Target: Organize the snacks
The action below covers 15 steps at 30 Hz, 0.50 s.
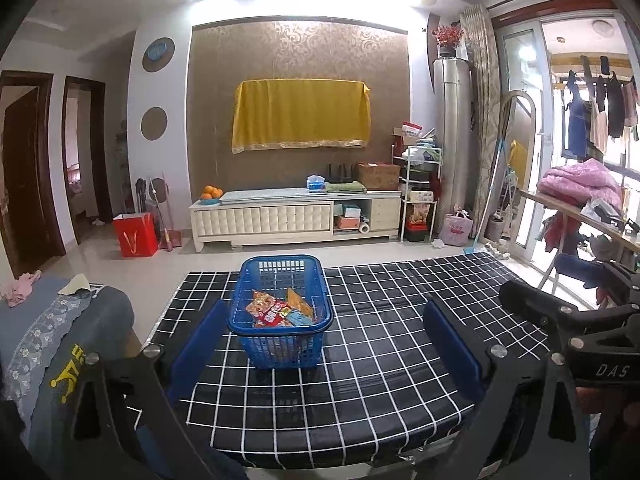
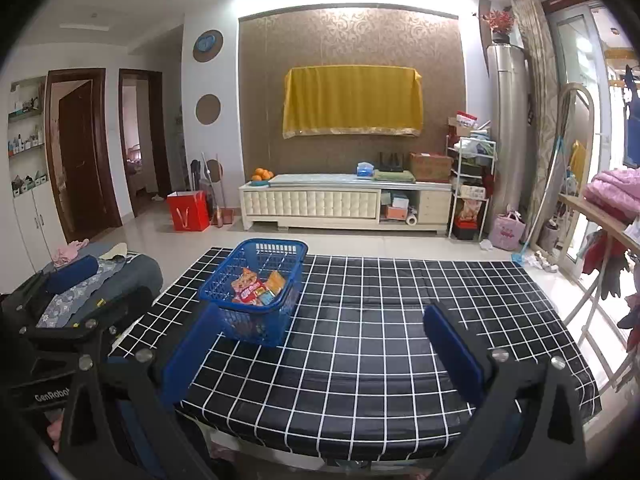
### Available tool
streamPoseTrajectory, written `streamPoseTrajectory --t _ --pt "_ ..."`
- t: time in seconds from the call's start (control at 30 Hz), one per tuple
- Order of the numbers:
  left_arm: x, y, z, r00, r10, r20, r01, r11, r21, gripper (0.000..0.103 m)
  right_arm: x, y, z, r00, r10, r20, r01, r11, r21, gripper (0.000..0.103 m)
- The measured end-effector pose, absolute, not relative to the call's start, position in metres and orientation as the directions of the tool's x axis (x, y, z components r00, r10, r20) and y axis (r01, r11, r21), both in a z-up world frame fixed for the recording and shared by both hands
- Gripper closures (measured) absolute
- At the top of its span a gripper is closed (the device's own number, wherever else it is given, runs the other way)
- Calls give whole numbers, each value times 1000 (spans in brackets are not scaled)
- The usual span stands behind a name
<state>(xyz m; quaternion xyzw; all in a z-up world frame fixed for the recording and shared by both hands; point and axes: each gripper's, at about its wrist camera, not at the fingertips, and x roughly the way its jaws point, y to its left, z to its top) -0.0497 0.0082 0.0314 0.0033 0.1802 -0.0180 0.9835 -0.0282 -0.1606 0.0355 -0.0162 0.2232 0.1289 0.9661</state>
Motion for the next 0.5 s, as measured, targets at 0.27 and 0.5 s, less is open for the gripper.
streamPoseTrajectory --t 0.27,0.5 --pt "-50 9 29 929 -41 -367 43 999 -3 6 -29 -159 35 867 233 -441 -252 968 16 0" --pt "-53 9 31 930 -40 -365 45 999 5 6 -31 -158 37 867 230 -442 -248 969 17 0"
